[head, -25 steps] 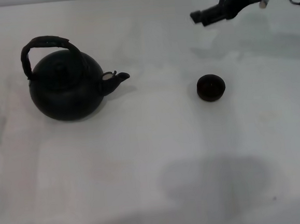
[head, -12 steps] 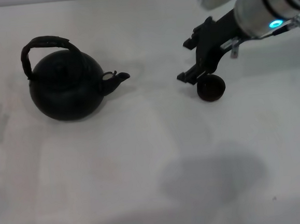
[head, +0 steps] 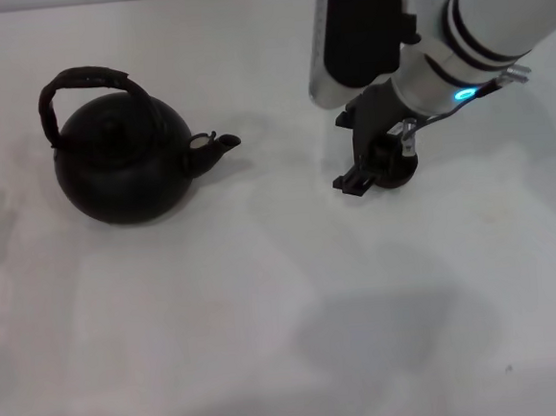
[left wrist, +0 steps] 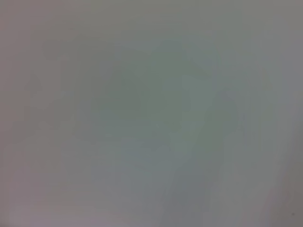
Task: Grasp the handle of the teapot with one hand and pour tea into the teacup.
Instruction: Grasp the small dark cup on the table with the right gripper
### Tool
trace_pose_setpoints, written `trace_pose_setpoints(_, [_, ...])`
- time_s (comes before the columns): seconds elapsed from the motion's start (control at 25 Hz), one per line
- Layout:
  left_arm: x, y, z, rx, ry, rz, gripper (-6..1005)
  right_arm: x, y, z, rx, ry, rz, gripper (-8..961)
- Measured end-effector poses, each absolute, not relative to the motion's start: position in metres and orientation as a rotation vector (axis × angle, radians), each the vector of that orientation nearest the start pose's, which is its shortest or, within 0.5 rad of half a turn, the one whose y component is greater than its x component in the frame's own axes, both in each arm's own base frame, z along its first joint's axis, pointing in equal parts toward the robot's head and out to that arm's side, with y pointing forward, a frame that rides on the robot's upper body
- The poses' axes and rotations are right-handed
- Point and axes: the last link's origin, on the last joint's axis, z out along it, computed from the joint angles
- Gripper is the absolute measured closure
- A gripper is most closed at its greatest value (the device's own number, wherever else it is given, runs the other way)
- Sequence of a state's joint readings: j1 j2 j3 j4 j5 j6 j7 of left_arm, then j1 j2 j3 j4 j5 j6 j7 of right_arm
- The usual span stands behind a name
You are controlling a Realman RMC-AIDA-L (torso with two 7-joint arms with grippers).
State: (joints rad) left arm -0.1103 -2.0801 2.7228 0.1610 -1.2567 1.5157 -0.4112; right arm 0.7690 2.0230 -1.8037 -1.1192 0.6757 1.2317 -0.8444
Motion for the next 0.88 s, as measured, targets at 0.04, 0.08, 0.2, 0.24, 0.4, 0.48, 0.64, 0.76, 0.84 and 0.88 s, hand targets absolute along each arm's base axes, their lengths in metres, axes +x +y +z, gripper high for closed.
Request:
trace_pose_setpoints(0.04, [-0.377, 0.2, 0.0, -1.358, -0.757, -0.909, 127, 0.149, 0.368, -0.076, -2.805, 0.117, -0.684, 98])
trace_pose_setpoints(0.08, [-0.377, 0.2, 0.0, -1.358, -0.757, -0.91, 126, 0.15, 0.368, -0.078, -2.793, 0.115, -0.702, 97])
trace_pose_setpoints(0.2, [-0.377, 0.2, 0.0, -1.358, -0.757, -0.91, 126, 0.152, 0.368, -0.082, -2.775, 0.103, -0.734, 97])
trace_pose_setpoints(0.24, [-0.377, 0.2, 0.0, -1.358, -0.757, -0.91, 126, 0.153, 0.368, -0.082, -2.772, 0.1, -0.736, 97])
trace_pose_setpoints(0.4, [-0.377, 0.2, 0.0, -1.358, -0.757, -0.91, 127, 0.158, 0.368, -0.082, -2.769, 0.115, -0.755, 97])
trace_pose_setpoints(0.48, [-0.377, 0.201, 0.0, -1.359, -0.757, -0.91, 127, 0.162, 0.368, -0.083, -2.766, 0.126, -0.771, 97])
trace_pose_setpoints(0.64, [-0.377, 0.201, 0.0, -1.359, -0.756, -0.911, 126, 0.168, 0.369, -0.082, -2.752, 0.152, -0.801, 97])
trace_pose_setpoints(0.76, [-0.376, 0.202, 0.0, -1.361, -0.755, -0.912, 126, 0.172, 0.371, -0.08, -2.736, 0.153, -0.82, 98])
trace_pose_setpoints(0.84, [-0.376, 0.202, 0.0, -1.362, -0.755, -0.913, 126, 0.173, 0.371, -0.079, -2.73, 0.152, -0.828, 98])
trace_pose_setpoints(0.88, [-0.376, 0.202, 0.0, -1.362, -0.754, -0.913, 126, 0.174, 0.372, -0.078, -2.726, 0.152, -0.833, 98])
